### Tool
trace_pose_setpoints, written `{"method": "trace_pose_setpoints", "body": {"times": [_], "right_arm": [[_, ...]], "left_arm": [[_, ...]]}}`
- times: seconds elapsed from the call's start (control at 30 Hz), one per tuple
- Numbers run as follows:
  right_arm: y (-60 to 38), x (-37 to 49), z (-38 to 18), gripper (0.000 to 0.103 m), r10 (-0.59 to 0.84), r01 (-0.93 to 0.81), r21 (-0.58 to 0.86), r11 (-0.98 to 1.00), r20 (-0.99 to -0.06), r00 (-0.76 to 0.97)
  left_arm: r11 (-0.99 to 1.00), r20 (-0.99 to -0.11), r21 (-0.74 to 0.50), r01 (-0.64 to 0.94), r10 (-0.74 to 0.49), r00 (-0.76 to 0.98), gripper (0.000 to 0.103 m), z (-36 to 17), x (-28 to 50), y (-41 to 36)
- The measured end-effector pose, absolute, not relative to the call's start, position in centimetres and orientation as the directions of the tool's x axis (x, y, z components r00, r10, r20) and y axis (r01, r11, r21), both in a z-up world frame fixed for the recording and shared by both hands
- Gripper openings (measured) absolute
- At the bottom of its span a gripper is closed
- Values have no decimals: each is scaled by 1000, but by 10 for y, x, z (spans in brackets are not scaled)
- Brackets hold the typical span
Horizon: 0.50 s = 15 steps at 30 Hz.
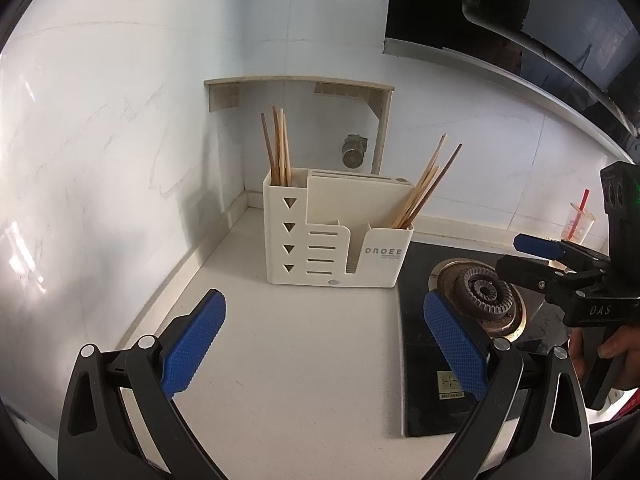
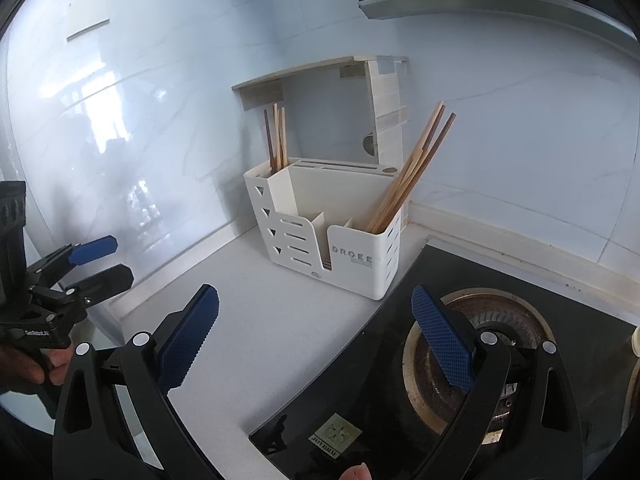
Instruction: Organize utensils
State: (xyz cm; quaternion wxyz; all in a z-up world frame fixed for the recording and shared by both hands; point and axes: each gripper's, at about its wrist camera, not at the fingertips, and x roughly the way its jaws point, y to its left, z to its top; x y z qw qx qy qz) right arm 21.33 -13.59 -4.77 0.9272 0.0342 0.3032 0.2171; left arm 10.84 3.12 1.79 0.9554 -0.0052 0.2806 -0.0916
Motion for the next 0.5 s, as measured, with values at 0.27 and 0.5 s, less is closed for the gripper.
{"method": "trace_pose_setpoints", "body": {"times": [0.27,0.5], "right_arm": [[-135,213,-43,98,419,-390,174,904,-539,731],[-129,209,-41,98,427,-417,145,897,-527,735]], "left_arm": [[985,-528,-76,153,-170,832,97,18,108,34],[985,-531,-85,150,-172,830,97,16,110,39]]}}
